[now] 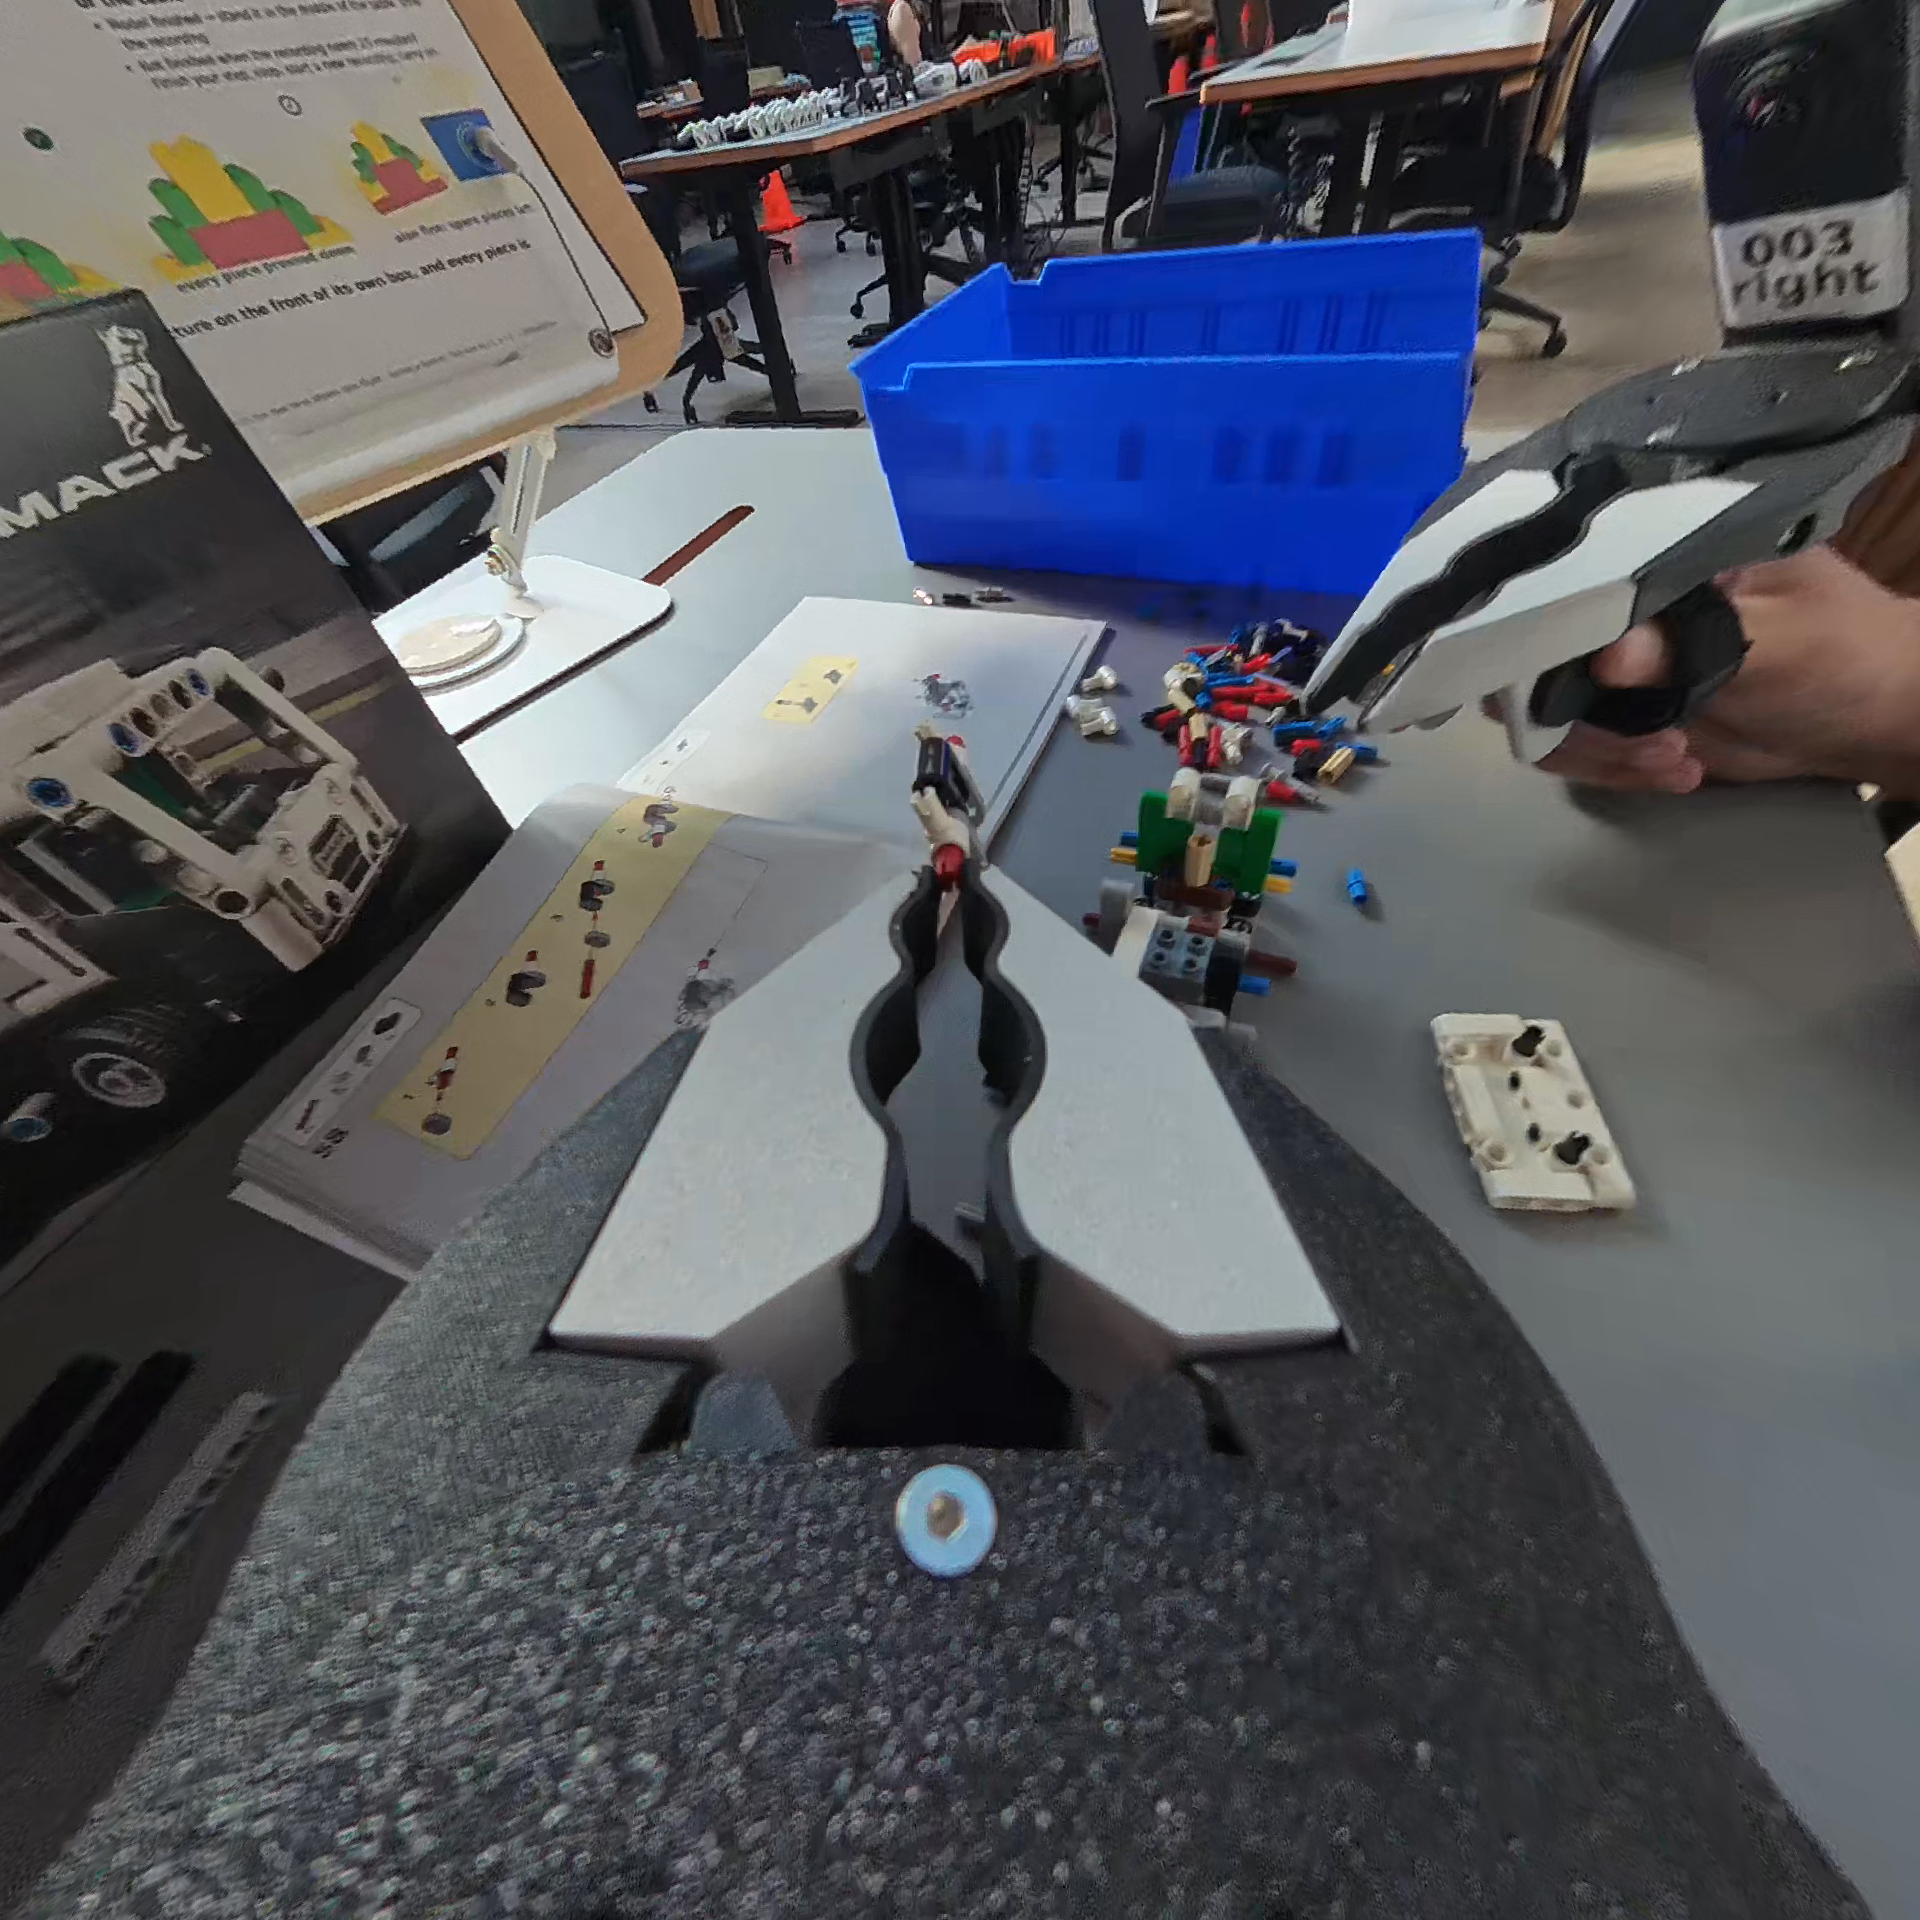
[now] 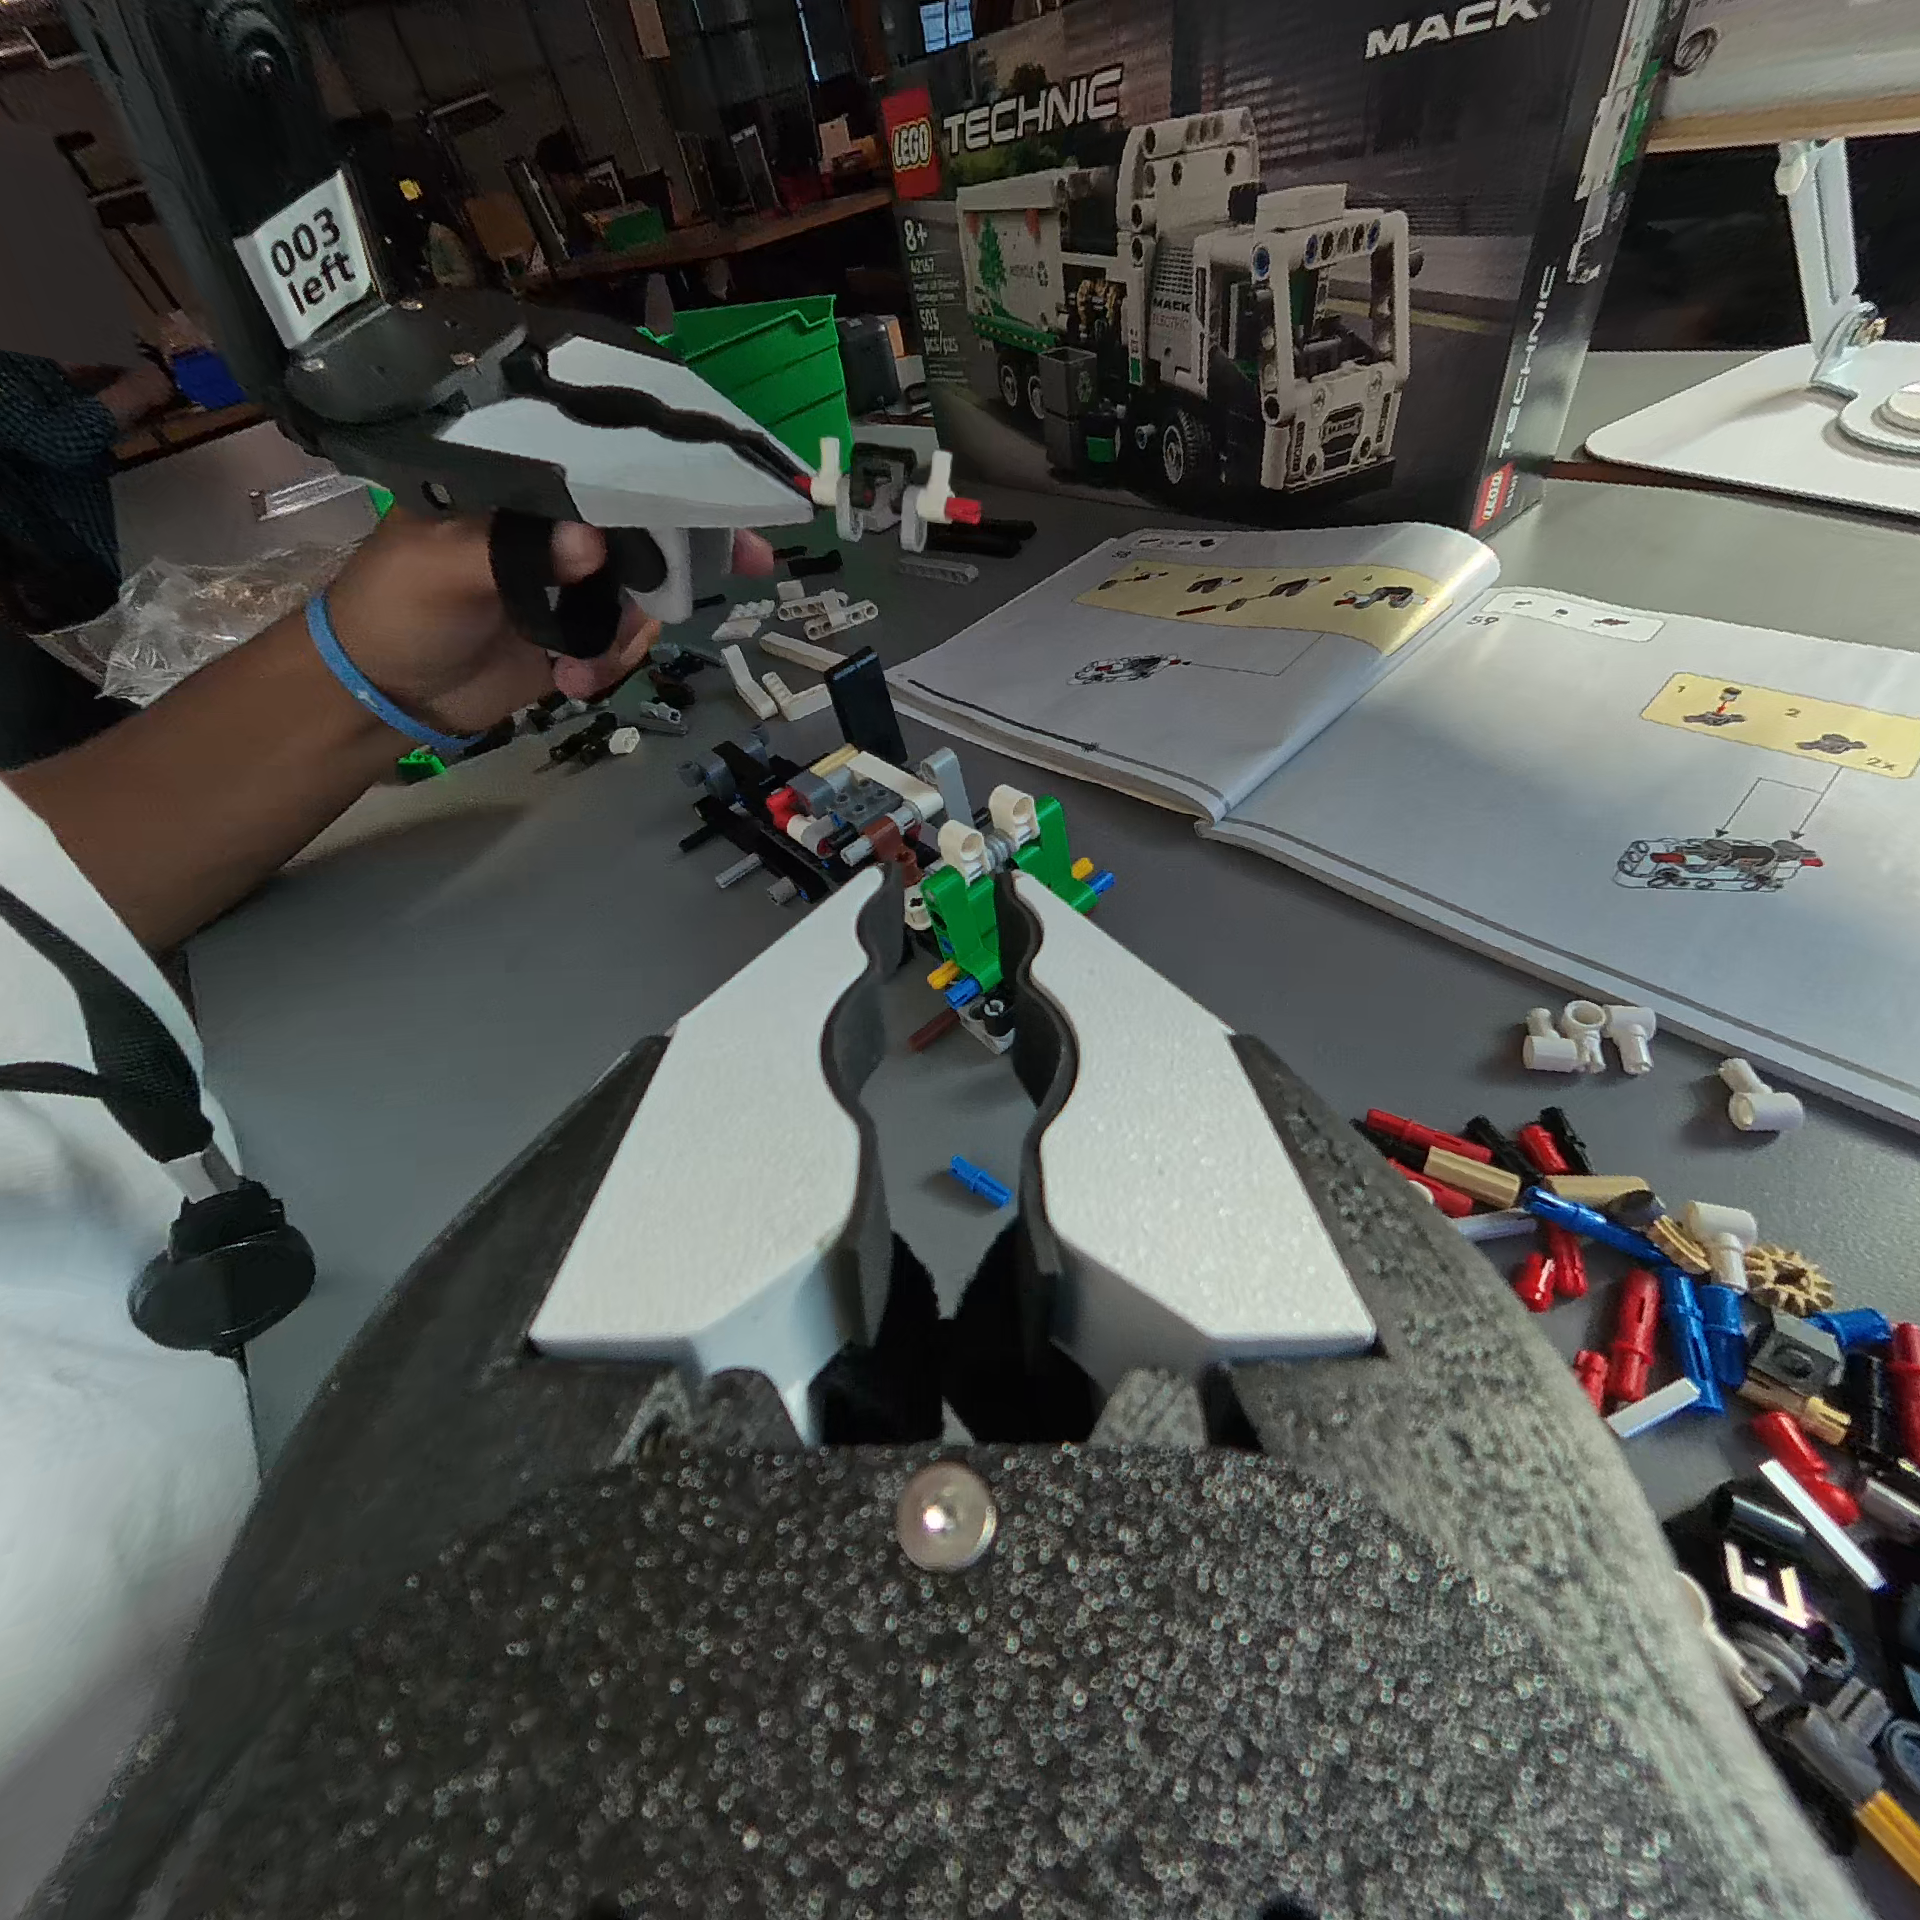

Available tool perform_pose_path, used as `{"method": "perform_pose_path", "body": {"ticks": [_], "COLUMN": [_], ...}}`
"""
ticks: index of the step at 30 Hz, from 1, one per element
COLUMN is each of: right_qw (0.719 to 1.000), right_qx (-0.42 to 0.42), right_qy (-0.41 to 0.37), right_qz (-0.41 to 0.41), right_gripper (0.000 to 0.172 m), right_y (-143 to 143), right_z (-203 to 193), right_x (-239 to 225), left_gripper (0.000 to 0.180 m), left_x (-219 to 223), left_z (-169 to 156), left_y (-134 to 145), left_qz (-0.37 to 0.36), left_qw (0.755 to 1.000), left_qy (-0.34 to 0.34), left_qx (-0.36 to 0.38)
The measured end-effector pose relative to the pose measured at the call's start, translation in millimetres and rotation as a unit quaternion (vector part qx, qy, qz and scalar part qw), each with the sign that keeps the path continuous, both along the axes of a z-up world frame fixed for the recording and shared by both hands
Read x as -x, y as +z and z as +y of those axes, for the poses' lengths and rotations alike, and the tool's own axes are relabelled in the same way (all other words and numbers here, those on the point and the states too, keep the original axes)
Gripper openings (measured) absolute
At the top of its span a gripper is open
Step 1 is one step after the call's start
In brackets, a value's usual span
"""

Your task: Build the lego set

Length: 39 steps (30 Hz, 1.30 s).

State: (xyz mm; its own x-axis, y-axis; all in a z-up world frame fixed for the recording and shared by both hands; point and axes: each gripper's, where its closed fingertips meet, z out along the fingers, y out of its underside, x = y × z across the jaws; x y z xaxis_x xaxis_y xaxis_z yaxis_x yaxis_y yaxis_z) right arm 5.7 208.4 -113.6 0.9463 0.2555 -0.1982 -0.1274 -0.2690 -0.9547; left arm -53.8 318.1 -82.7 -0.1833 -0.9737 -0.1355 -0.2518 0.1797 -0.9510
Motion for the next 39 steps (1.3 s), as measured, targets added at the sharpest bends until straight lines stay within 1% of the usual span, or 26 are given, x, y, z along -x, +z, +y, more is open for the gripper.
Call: {"method": "perform_pose_path", "body": {"ticks": [3, 4, 6, 7, 10, 12, 14, 17, 19, 22, 26, 28, 30, 32, 37, 39], "right_qw": [0.999, 0.998, 0.996, 0.995, 0.987, 0.985, 0.988, 0.988, 0.984, 0.982, 0.967, 0.961, 0.962, 0.961, 0.957, 0.961], "right_qx": [0.001, 0.000, -0.015, -0.026, -0.048, -0.046, -0.040, -0.039, -0.052, -0.040, -0.021, -0.023, -0.020, -0.018, -0.017, -0.023], "right_qy": [-0.003, 0.001, 0.028, 0.040, 0.060, 0.079, 0.106, 0.151, 0.166, 0.177, 0.227, 0.241, 0.235, 0.233, 0.219, 0.207], "right_qz": [-0.053, -0.070, -0.082, -0.091, -0.140, -0.143, -0.101, -0.005, 0.036, 0.059, 0.114, 0.137, 0.138, 0.148, 0.188, 0.183], "right_gripper": [0.016, 0.016, 0.018, 0.021, 0.021, 0.021, 0.021, 0.024, 0.025, 0.025, 0.023, 0.014, 0.009, 0.008, 0.003, 0.003], "right_y": [-2.5, -0.2, 13.5, 21.3, 37.1, 42.5, 47.8, 58.1, 65.5, 62.2, 59.1, 61.2, 58.4, 57.0, 57.5, 56.4], "right_z": [2.0, 3.0, 4.1, 4.6, 5.4, 3.4, 0.6, -6.9, -12.2, -15.2, -21.9, -23.1, -20.5, -18.8, -13.0, -10.6], "right_x": [3.4, 6.6, 19.6, 24.8, 32.0, 38.9, 48.5, 62.9, 68.2, 73.3, 88.6, 93.2, 93.4, 93.4, 89.8, 87.8], "left_gripper": [0.001, 0.001, 0.002, 0.002, 0.002, 0.002, 0.002, 0.002, 0.002, 0.002, 0.002, 0.002, 0.002, 0.002, 0.004, 0.013], "left_x": [2.6, 4.3, 8.3, 11.3, 20.6, 27.2, 32.5, 40.3, 44.7, 50.8, 54.3, 54.0, 54.5, 54.0, 49.0, 46.6], "left_z": [-27.7, -38.3, -54.0, -62.8, -77.2, -83.7, -88.3, -102.1, -111.4, -124.0, -130.0, -129.0, -128.3, -125.4, -117.6, -114.4], "left_y": [14.7, 16.5, 21.7, 24.4, 29.6, 35.9, 36.7, 34.3, 31.3, 30.4, 26.9, 23.1, 20.1, 19.3, 13.4, 12.4], "left_qz": [-0.003, 0.007, 0.013, 0.015, 0.025, 0.013, 0.004, 0.002, 0.008, 0.003, 0.000, 0.009, 0.016, 0.017, 0.035, 0.037], "left_qw": [0.994, 0.990, 0.978, 0.972, 0.951, 0.941, 0.948, 0.964, 0.972, 0.979, 0.985, 0.987, 0.987, 0.988, 0.986, 0.986], "left_qy": [-0.020, -0.032, -0.045, -0.057, -0.072, -0.086, -0.092, -0.107, -0.118, -0.140, -0.152, -0.150, -0.151, -0.146, -0.128, -0.121], "left_qx": [0.103, 0.140, 0.201, 0.229, 0.299, 0.326, 0.306, 0.242, 0.201, 0.148, 0.077, 0.056, 0.048, 0.053, 0.097, 0.108]}}
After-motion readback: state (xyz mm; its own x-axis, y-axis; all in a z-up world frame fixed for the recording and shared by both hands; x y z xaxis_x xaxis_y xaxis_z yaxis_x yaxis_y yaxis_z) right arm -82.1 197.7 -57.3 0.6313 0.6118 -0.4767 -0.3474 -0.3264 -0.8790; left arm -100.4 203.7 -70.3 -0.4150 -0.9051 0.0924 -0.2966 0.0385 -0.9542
